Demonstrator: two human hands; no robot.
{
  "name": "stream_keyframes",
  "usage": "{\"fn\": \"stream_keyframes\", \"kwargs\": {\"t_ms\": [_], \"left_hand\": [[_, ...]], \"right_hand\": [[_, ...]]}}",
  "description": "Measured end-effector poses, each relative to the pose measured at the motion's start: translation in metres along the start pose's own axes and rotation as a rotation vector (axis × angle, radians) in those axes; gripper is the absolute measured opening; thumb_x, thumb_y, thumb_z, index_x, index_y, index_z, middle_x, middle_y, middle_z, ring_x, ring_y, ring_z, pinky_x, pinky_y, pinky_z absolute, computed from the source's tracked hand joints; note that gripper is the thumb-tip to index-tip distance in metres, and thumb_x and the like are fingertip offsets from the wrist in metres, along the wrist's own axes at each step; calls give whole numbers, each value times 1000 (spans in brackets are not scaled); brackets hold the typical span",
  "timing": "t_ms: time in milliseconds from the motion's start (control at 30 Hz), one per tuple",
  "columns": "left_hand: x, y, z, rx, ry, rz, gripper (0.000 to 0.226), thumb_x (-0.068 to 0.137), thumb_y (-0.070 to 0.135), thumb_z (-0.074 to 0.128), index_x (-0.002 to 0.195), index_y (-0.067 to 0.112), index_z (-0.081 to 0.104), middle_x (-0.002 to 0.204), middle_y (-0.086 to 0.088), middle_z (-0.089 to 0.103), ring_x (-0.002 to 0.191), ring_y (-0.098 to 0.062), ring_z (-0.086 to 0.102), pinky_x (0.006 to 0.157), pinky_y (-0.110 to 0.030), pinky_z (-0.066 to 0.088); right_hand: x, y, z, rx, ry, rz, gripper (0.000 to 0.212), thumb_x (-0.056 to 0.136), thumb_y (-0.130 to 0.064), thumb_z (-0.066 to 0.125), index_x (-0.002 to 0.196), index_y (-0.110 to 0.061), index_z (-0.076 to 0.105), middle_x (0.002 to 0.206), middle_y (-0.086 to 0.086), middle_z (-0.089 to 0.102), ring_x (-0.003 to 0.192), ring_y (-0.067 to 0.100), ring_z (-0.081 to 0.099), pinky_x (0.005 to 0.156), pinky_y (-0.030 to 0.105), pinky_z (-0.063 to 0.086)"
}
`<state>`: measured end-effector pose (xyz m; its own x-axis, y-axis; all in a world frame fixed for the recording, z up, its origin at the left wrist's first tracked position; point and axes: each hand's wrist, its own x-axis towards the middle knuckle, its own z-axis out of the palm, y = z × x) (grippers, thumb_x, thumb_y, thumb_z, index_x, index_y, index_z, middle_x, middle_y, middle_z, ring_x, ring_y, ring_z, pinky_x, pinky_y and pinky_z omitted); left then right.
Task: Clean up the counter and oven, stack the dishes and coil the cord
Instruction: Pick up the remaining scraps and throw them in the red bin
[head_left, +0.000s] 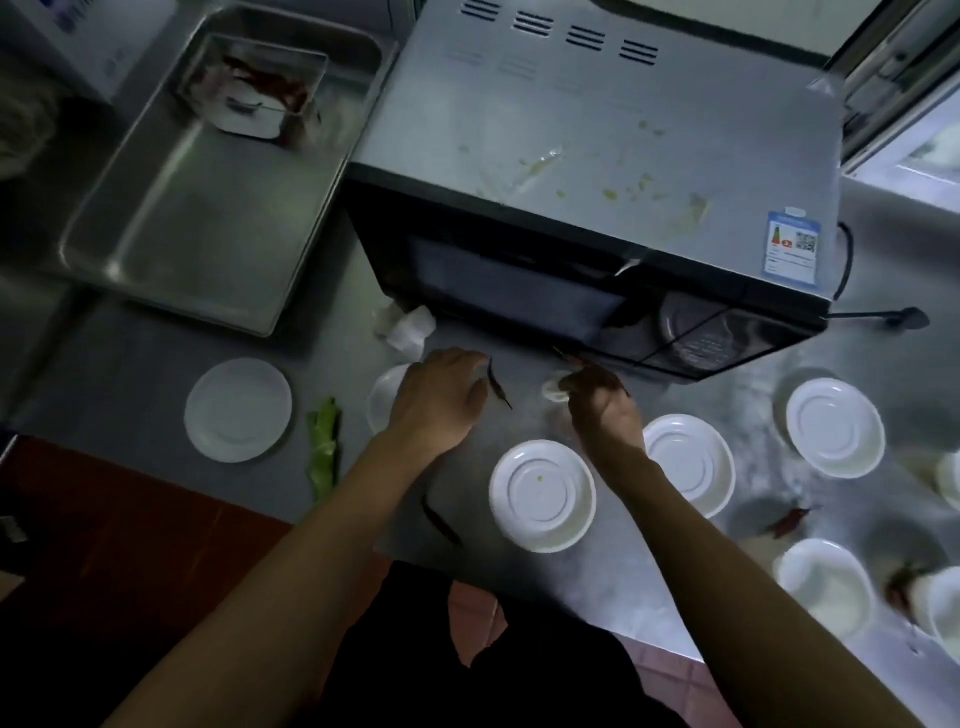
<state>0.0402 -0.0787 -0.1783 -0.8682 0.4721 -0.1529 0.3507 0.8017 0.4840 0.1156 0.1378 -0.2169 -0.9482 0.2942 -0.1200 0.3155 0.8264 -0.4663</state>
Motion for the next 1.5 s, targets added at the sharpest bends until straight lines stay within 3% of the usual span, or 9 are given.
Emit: {"fn": "stream_keyframes", "kwargs": {"t_ms": [67, 167, 300, 467, 700, 867, 1000, 1300, 1500], "left_hand": [[8, -19, -5, 22, 36, 15, 25, 94, 26, 54, 115, 20, 64, 115, -3, 65, 108, -27, 58, 86, -40, 47], [23, -40, -13, 67, 47, -40, 35, 97, 28, 51, 130, 22, 59, 135, -1, 58, 124, -25, 50, 99, -44, 41], [37, -65, -23, 120, 44, -76, 38, 94, 28, 51, 132, 25, 57, 138, 3, 54, 126, -23, 45, 99, -43, 40], [47, -89, -23, 137, 22, -108, 39, 91, 28, 57, 130, 29, 55, 131, 4, 55, 122, -24, 46, 94, -41, 41], [60, -102, -14, 213, 5, -62, 38, 87, 21, 50, 121, 38, 55, 120, 3, 58, 106, -25, 52, 80, -40, 45], [64, -117, -3, 292, 41, 21, 41, 91, 16, 47, 125, 37, 56, 119, 1, 59, 96, -23, 53, 71, -34, 33], [66, -121, -2, 81, 57, -1, 30, 89, 6, 55, 112, 22, 67, 116, -3, 65, 96, -25, 56, 84, -42, 43], [63, -114, -13, -69, 146, 137, 27, 79, 1, 59, 97, 16, 71, 99, -5, 66, 92, -31, 58, 75, -37, 39], [52, -77, -23, -178, 167, 263, 24, 83, 3, 59, 101, 12, 73, 97, -4, 66, 91, -27, 59, 75, -31, 44]], "right_hand": [[5, -15, 4, -3, 21, -50, 24, 84, -7, 61, 103, -12, 75, 113, 14, 70, 104, 34, 65, 87, 37, 52], [15, -45, 8, -4, 22, -104, 26, 85, -18, 56, 102, -13, 75, 104, 12, 73, 96, 33, 69, 82, 38, 57], [23, -85, 16, 97, 45, -95, 52, 84, -42, 39, 100, -10, 76, 105, 15, 72, 98, 34, 67, 82, 41, 55], [30, -97, 37, 84, 54, -128, 20, 86, -13, 60, 98, -9, 75, 100, 13, 72, 92, 35, 67, 76, 43, 56], [38, -113, 52, 85, 89, -143, 23, 87, -4, 60, 102, -11, 75, 102, 11, 70, 93, 32, 65, 78, 37, 54], [37, -123, 59, 116, 112, -96, 24, 87, -4, 61, 104, -14, 74, 104, 9, 68, 93, 29, 66, 74, 39, 56], [35, -126, 60, 113, 147, -82, 23, 85, -2, 63, 101, -13, 75, 99, 9, 68, 85, 29, 67, 70, 38, 56], [23, -120, 47, 122, 234, -31, 21, 80, 5, 65, 96, -7, 74, 94, 11, 69, 82, 30, 66, 69, 37, 55], [1, -105, 28, 127, 287, 18, 22, 83, -11, 56, 95, -6, 75, 94, 13, 71, 81, 31, 67, 68, 36, 55]]}}
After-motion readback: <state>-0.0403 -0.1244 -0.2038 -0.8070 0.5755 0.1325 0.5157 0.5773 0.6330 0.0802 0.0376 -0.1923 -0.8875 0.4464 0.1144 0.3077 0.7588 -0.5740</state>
